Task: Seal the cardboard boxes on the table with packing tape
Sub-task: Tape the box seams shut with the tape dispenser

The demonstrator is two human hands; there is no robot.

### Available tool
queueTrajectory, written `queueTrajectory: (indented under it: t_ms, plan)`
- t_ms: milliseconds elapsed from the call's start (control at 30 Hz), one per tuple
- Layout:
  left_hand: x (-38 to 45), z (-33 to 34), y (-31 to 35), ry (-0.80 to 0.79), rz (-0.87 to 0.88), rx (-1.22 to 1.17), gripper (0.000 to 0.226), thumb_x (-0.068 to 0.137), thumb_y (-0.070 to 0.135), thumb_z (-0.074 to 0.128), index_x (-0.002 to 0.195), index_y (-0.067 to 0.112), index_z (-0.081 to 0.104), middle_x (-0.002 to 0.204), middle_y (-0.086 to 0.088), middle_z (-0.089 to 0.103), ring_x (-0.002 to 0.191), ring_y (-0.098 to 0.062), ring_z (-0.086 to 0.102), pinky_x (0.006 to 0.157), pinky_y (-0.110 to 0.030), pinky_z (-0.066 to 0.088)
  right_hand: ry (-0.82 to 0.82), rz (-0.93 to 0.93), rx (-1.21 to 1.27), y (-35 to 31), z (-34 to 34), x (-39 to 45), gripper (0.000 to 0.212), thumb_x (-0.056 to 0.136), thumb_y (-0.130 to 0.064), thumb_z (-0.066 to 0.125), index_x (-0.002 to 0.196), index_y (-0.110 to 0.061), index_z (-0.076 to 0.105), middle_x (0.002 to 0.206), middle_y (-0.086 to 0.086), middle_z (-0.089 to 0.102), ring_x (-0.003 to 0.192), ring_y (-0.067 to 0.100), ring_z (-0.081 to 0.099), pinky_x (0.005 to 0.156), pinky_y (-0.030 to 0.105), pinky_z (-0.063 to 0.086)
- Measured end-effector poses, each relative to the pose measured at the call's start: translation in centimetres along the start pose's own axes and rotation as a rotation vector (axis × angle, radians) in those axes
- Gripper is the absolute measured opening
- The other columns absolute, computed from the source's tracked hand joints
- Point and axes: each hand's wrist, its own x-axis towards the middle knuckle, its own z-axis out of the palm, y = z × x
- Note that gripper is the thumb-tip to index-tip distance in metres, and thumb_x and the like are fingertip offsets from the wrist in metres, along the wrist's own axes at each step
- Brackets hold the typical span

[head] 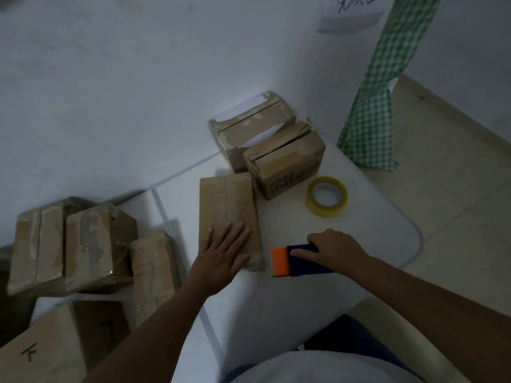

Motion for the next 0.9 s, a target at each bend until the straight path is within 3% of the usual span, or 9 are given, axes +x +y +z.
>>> queueTrajectory:
  t_ms: [133, 367, 567, 733, 800, 900]
  plan:
    - [0.1, 0.0, 0.0, -0.001, -0.006, -0.014, 0.061, 0.103, 0.056, 0.021, 0.158, 0.03, 0.016, 0.165, 0.012, 0.009, 0.153, -0.014, 0.006, 0.12, -0.05, 0.01, 0.032, -0.008, -0.033, 1.4, 0.5, -0.2, 0.063, 0.08, -0.082, 0.029, 0.072, -0.022, 0.045, 0.06, -0.005, 0.044, 0.05, 0.007, 0.041, 0.044, 0.025, 0.024]
    - [0.1, -0.1, -0.1, -0.004, 0.004, -0.008, 0.06, 0.103, 0.055, 0.02, 0.158, 0.031, 0.013, 0.165, 0.013, 0.006, 0.153, -0.013, 0.005, 0.12, -0.049, 0.009, 0.083, -0.026, -0.076, 3.8, 0.5, -1.0, 0.08, 0.066, -0.09, 0.007, 0.073, -0.021, 0.047, 0.057, -0.006, 0.043, 0.047, 0.004, 0.038, 0.044, 0.024, 0.022]
    - [0.0, -0.1, 0.2, 0.08, 0.013, -0.026, 0.061, 0.103, 0.056, 0.022, 0.158, 0.031, 0.014, 0.165, 0.013, 0.004, 0.153, -0.015, 0.003, 0.122, -0.045, 0.002, -0.041, 0.07, -0.002, 2.5, -0.1, -0.4, 0.067, 0.075, -0.085, 0.031, 0.062, -0.02, 0.039, 0.062, -0.003, 0.044, 0.051, 0.009, 0.04, 0.047, 0.027, 0.027]
    - [1.6, -0.1, 1.8, 0.13, 0.278, -0.026, 0.038, 0.104, 0.042, 0.033, 0.135, 0.03, 0.051, 0.16, 0.006, 0.024, 0.151, -0.023, 0.015, 0.119, -0.047, 0.01, -0.117, 0.093, 0.013, 2.0, -0.5, -0.5, 0.054, 0.087, -0.074, 0.039, 0.068, -0.023, 0.035, 0.071, -0.003, 0.042, 0.057, 0.009, 0.038, 0.049, 0.026, 0.025]
    - [2.1, 0.3, 2.8, 0.128, 0.259, -0.04, 0.036, 0.105, 0.041, 0.032, 0.13, 0.029, 0.054, 0.158, 0.004, 0.03, 0.151, -0.023, 0.015, 0.117, -0.05, 0.014, -0.148, 0.079, -0.021, 2.0, -1.0, -0.5, 0.048, 0.09, -0.067, 0.041, 0.077, -0.021, 0.039, 0.081, 0.002, 0.051, 0.061, 0.012, 0.04, 0.051, 0.027, 0.027]
    - [1.2, 1.4, 4.3, 0.145, 0.099, -0.067, 0.041, 0.106, 0.042, 0.027, 0.131, 0.029, 0.056, 0.158, 0.005, 0.032, 0.152, -0.023, 0.014, 0.116, -0.052, 0.016, -0.158, 0.067, -0.074, 1.9, -1.3, -0.5, 0.044, 0.092, -0.063, 0.043, 0.089, -0.019, 0.043, 0.099, 0.007, 0.06, 0.073, 0.018, 0.049, 0.059, 0.03, 0.034]
